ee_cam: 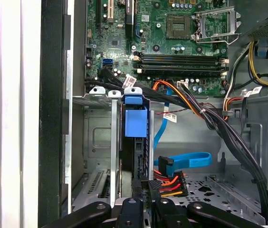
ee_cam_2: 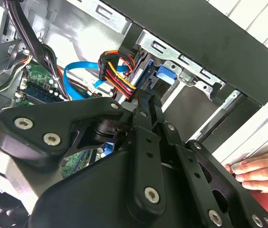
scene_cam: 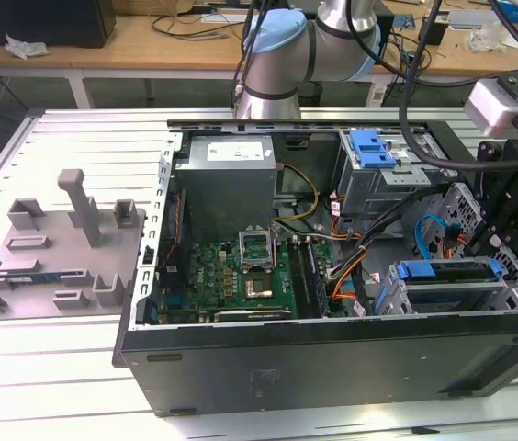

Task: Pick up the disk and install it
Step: 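Insert the first disk wire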

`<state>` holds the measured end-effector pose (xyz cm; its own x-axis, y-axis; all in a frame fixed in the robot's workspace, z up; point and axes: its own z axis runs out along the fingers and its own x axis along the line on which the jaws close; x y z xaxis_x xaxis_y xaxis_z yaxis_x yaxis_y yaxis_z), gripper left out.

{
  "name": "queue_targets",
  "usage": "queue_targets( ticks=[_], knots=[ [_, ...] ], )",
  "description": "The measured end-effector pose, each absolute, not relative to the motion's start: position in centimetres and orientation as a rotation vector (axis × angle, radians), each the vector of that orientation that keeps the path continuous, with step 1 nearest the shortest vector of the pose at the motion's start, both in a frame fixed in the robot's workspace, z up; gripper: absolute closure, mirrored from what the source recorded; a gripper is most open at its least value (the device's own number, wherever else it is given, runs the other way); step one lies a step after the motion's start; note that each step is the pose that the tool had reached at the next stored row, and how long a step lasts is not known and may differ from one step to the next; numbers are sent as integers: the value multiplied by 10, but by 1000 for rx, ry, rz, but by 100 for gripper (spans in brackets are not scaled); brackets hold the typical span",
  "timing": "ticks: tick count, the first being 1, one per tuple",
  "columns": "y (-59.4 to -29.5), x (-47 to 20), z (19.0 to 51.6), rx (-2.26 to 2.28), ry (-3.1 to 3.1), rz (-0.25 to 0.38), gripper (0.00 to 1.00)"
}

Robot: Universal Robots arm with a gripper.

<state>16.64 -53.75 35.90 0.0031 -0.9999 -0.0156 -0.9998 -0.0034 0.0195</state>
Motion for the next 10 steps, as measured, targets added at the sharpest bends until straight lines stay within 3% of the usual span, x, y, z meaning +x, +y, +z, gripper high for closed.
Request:
queue_targets(
  ticks=[10],
  knots=[
    [-538,166,357,2223,-2216,-39,84]
  ],
)
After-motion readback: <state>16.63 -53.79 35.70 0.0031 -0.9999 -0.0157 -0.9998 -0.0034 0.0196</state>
